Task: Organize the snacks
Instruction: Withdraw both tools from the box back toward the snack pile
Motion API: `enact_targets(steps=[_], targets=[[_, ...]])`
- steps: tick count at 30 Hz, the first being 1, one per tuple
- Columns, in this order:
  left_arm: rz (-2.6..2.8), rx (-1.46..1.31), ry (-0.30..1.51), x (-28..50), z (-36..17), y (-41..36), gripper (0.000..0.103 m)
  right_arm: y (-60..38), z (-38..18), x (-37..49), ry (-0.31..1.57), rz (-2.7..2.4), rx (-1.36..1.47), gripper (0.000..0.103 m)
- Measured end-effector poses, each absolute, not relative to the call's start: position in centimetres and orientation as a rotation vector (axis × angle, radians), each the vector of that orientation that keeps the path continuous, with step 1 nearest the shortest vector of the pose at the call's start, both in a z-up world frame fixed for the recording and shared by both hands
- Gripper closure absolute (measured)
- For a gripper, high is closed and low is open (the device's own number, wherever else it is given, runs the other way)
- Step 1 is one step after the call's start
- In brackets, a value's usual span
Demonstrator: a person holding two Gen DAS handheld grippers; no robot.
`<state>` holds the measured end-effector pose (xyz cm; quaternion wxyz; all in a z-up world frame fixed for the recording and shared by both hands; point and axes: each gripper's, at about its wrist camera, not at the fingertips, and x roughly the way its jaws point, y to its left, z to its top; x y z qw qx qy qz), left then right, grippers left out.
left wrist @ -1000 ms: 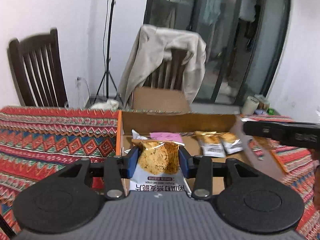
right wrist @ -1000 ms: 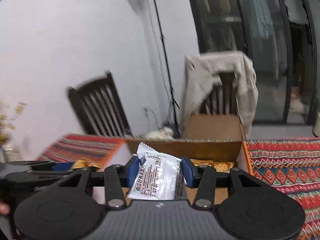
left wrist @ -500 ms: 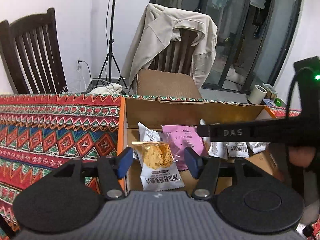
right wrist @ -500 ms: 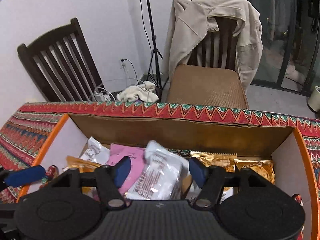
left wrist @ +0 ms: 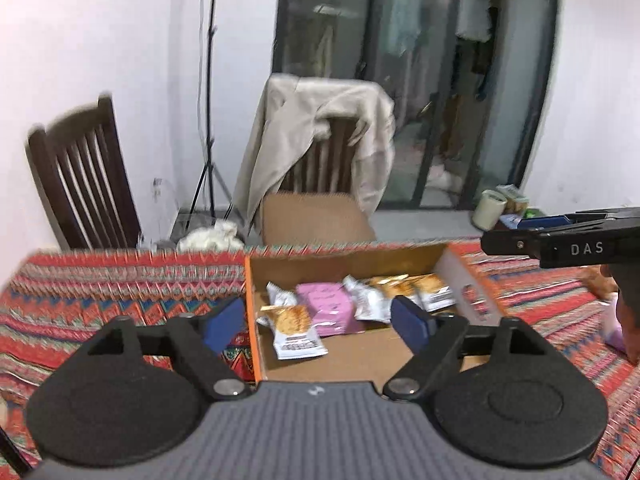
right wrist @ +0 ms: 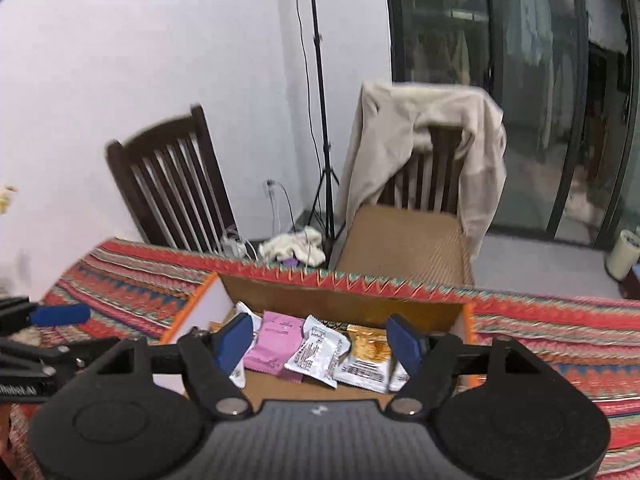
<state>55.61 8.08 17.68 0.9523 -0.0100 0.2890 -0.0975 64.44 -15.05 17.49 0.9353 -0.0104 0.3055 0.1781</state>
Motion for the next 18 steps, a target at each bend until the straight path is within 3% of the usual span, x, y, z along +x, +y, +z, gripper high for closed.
enact_targets(steps=[4, 10, 18], targets=[[-0.233, -0.013, 0.498, 48.9, 22.0, 7.4, 0.002, -17.9, 22.2, 57.6, 0.545, 0.382, -0.061, 0.023], [-0.286, 0.043, 0.405, 38.6, 24.7, 5.9, 0.0, -22.3, 26.1, 46.9, 0.435, 0.438, -0.091, 0.019], [-0.3, 0.024, 0.288, 25.4, 21.9, 4.9, 0.0, -27.0, 24.9, 34.6, 0.327, 0.479, -0.067, 0.015]])
